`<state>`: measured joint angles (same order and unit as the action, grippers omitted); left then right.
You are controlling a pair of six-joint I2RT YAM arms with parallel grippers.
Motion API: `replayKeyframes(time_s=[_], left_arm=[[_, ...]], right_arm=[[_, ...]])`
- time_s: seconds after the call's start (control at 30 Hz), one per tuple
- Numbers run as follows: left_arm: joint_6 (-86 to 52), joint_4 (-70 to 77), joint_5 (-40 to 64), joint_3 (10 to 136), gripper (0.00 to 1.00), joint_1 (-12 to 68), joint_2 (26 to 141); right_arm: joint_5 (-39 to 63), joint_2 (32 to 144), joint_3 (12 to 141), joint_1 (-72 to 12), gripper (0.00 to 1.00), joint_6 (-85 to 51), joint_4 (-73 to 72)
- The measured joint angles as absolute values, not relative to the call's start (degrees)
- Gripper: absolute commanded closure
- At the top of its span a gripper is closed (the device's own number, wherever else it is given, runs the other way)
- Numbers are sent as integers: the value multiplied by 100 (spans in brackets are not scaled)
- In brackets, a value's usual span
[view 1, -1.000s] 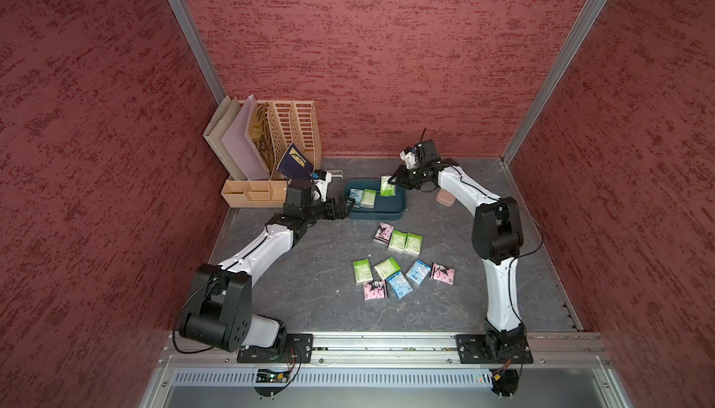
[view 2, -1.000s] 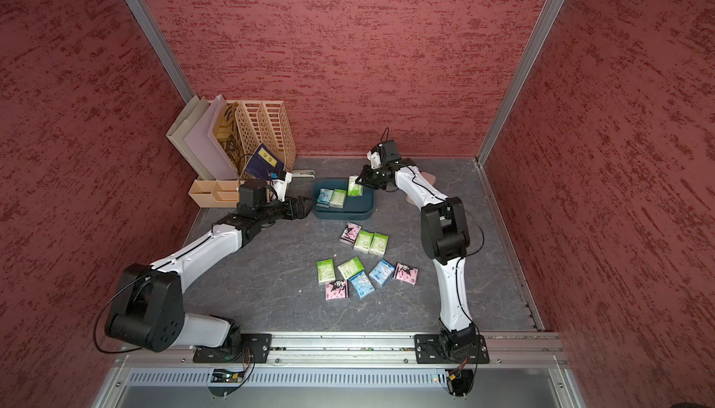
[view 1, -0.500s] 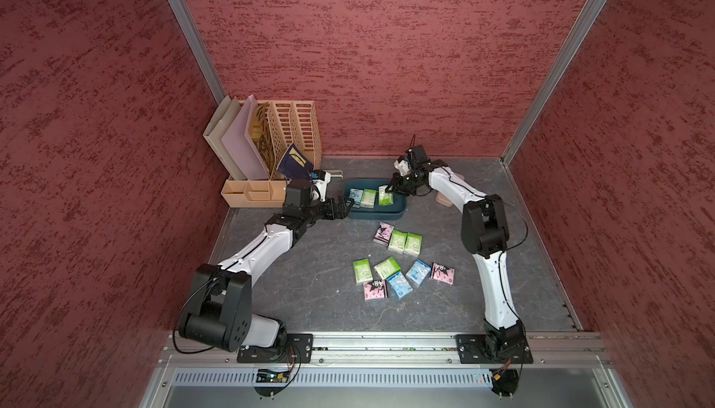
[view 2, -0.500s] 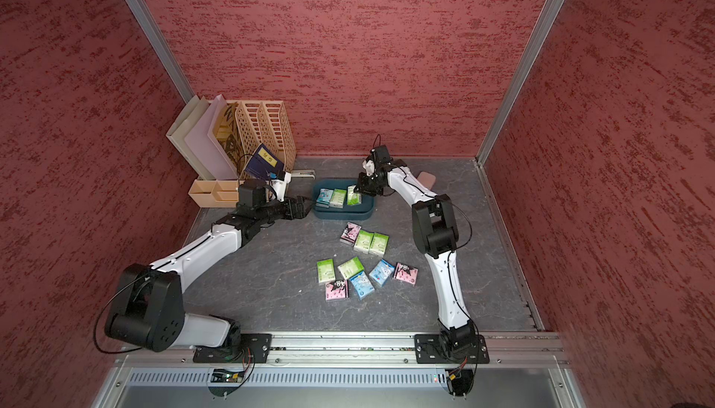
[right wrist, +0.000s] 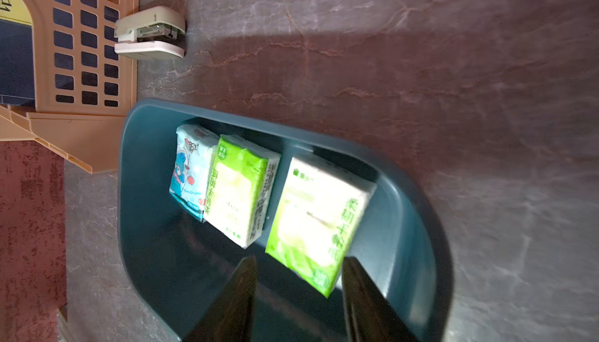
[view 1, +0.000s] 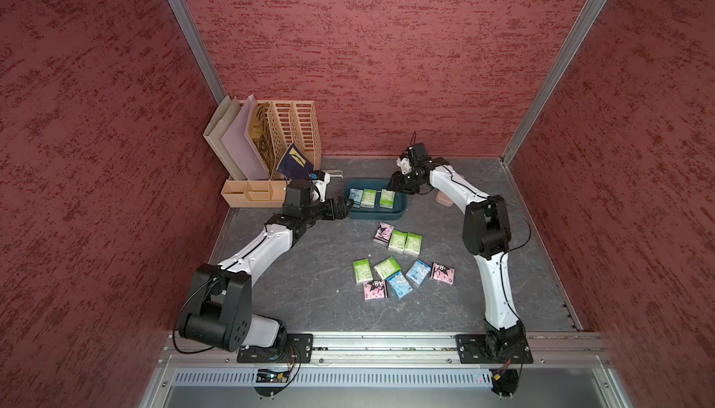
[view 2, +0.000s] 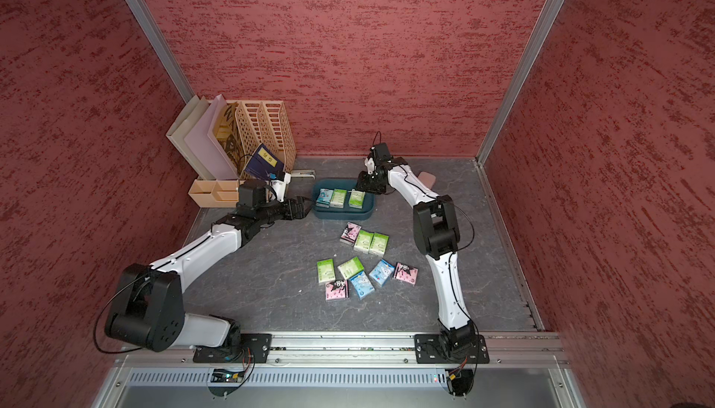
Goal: Put the pocket tissues into the storage box
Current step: Place the pocket tissues in the storage box.
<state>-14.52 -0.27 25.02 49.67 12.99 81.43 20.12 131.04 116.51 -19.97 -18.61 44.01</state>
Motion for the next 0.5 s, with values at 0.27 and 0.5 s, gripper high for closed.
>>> replayKeyframes(time_s=[0.27, 0.5], left_arm=[[-1533, -344, 2443, 5269, 0, 1247, 8661], [-1584, -572, 2366, 5446, 0, 1184, 8702]], right_arm=[[1063, 12914, 11828, -2401, 72, -1638, 5061], [491, 13472, 12446, -2567, 72, -1695, 5588]])
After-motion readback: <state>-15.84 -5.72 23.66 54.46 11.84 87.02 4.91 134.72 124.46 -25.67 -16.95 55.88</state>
